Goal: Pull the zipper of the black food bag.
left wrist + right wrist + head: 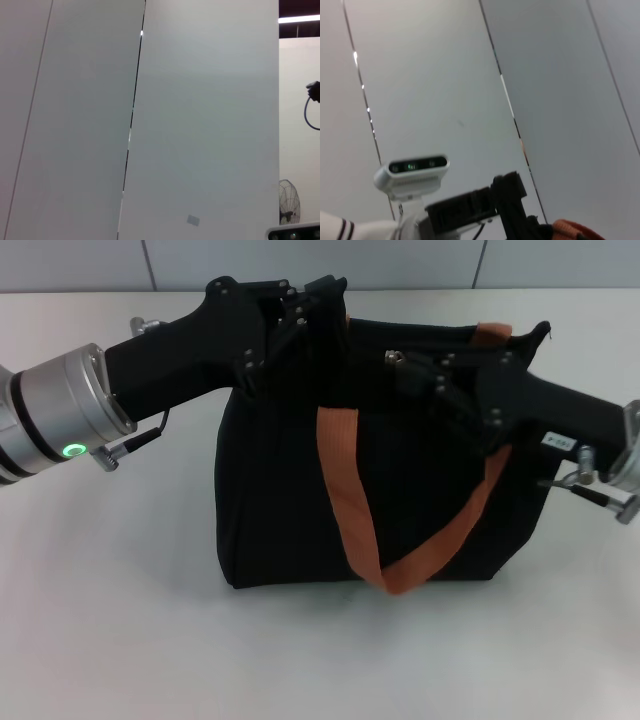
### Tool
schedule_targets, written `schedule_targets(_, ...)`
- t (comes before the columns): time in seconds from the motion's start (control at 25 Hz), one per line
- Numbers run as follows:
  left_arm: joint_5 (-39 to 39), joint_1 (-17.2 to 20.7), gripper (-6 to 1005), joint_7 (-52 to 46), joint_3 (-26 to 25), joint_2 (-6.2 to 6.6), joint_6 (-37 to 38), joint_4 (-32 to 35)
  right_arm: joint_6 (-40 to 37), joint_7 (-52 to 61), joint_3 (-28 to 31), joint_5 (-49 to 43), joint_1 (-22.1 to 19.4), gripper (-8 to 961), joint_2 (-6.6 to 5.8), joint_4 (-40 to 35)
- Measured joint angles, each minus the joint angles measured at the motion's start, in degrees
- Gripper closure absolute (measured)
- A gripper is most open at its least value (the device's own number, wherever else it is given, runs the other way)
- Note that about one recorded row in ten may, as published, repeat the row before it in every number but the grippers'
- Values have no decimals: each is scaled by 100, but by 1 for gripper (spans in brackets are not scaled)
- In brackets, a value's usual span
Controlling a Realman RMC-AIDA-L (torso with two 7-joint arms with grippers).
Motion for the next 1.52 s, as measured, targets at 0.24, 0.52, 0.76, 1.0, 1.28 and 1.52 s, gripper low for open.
schedule_targets(0.24,-1,92,961,190,1,0,30,-1,-140,1198,-106,-50,-213,914,-24,-902)
schedule_targets(0.52,-80,196,961,400,28,-5,82,-95,-217,2760,-278,-636,-116,933,-96,-1757)
schedule_targets(0.76,-80,193,961,414,4,0,88,-105,-448,3568,-352,-928,12,891,-109,-2043)
schedule_targets(1.0,-202,125,961,408,-8,0,64,-107,-358,3670,-373,-1184,99,848,-45,-2027)
schedule_targets(1.28,-337,134,961,383,-20,2,48,-106,-349,3791,-294,-1222,18,799,-116,-2182)
schedule_targets(1.52,-344,65,961,402,28,-13,36,-148,-183,3805,-329,-1230,66,677,-116,-2223)
